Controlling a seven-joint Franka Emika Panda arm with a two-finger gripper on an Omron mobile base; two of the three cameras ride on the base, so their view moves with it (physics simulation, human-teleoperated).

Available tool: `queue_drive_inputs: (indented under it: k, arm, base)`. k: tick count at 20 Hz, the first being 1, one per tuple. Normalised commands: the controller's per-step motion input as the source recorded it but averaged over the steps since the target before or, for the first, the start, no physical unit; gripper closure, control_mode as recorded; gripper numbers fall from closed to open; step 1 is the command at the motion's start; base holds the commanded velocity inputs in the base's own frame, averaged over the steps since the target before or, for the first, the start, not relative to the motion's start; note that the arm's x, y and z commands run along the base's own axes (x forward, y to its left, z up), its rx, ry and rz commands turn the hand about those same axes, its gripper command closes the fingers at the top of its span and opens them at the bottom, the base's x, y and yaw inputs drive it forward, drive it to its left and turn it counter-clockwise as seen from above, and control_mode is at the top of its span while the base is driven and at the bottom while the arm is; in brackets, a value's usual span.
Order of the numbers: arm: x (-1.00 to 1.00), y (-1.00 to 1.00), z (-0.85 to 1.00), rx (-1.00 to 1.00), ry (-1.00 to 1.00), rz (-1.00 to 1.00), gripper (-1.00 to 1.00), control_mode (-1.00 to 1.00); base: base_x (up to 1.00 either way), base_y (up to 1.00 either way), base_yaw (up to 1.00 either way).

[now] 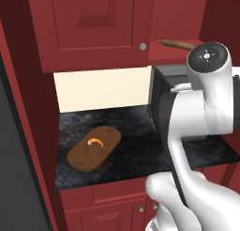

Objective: Open the cabinet, retrieve the rolling pin, and place it next to the meat on the cutting board to prepare for tenderizing.

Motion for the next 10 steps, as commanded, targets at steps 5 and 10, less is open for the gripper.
queue_drive_inputs:
  k: [5,10]
  arm:
    - [0.14,0.56,0.00,0.19,-0.20,0.17,-1.00,-1.00]
    - [0.29,0.39,0.01,0.17,-0.22,0.20,-1.00,-1.00]
  base:
    - [0.00,0.00,0.00]
    - [0.00,0.00,0.00]
